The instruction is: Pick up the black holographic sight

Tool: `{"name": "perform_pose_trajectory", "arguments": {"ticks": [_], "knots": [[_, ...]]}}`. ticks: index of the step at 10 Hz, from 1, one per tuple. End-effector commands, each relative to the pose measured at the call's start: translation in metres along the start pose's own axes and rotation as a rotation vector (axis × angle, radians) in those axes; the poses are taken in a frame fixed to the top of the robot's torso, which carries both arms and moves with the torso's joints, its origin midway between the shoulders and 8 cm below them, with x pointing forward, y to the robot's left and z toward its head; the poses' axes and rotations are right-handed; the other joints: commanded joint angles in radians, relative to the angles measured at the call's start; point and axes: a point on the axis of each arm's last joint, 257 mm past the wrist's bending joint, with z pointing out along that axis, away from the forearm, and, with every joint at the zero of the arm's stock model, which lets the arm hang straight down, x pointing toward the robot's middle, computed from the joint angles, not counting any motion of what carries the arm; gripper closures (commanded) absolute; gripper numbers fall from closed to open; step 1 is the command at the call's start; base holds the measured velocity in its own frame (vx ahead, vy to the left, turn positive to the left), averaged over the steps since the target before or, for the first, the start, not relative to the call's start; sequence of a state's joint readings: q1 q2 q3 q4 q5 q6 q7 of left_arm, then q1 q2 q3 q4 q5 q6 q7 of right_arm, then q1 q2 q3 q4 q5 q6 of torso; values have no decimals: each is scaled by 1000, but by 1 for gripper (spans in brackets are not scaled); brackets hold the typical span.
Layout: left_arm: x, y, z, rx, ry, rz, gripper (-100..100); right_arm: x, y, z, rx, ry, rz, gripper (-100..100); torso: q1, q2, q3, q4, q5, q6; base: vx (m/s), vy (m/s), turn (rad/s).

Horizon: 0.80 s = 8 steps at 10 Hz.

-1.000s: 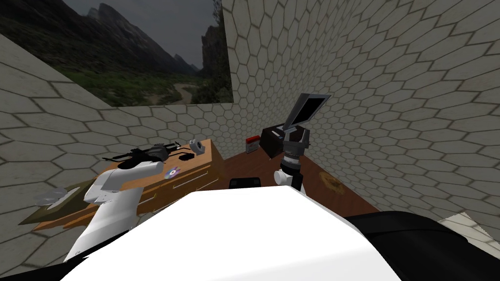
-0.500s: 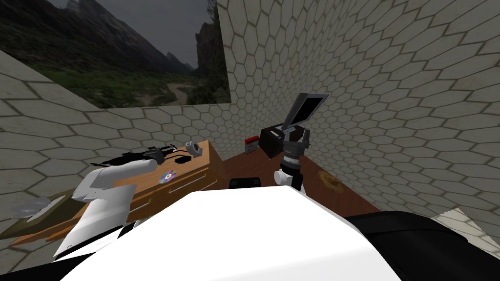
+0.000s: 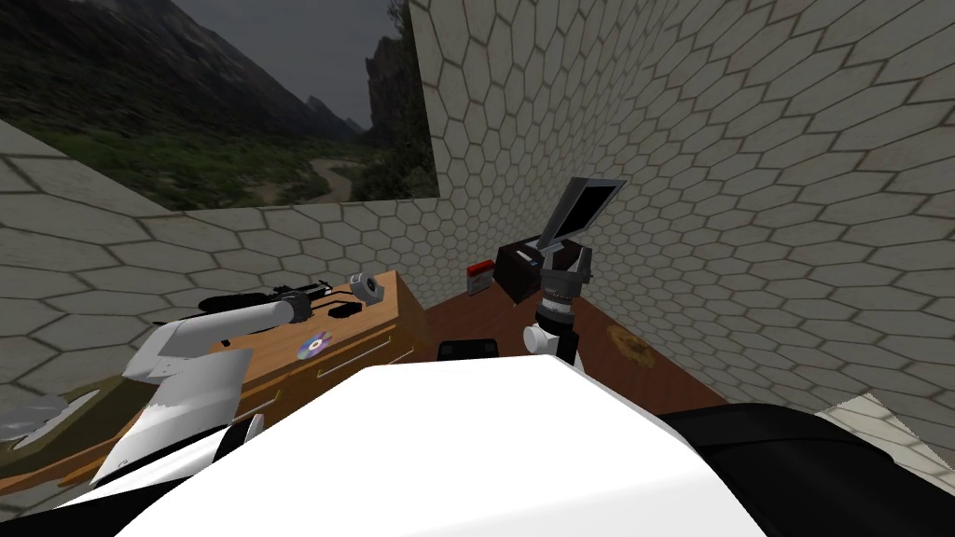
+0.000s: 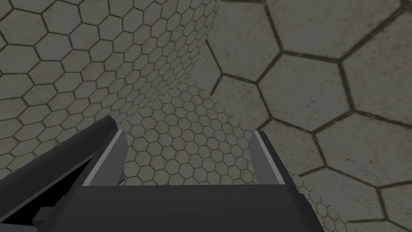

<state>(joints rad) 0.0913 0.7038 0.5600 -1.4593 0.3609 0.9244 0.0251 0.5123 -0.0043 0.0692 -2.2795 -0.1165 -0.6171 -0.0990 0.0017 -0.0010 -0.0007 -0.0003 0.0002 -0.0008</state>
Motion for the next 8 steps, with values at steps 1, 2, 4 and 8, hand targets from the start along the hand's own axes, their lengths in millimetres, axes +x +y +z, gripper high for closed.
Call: {"name": "perform_pose_trajectory", "arguments": {"ticks": [1,2,4,8], "knots": [[-3,11,4,-65,15,-11,-100,0,0,0,0,0,0,0,0,0,0,0,0,0,45,29,-36],[-5,21,6,-94,12,-14,-100,0,0,0,0,0,0,0,1,0,0,0,0,0,42,27,-18],[-6,35,8,-163,27,-25,-100,0,0,0,0,0,0,0,1,-1,0,0,0,0,43,27,-27],[-5,66,8,-297,63,-47,-100,0,0,0,0,0,0,0,1,-1,0,0,0,0,46,33,-22]]}}
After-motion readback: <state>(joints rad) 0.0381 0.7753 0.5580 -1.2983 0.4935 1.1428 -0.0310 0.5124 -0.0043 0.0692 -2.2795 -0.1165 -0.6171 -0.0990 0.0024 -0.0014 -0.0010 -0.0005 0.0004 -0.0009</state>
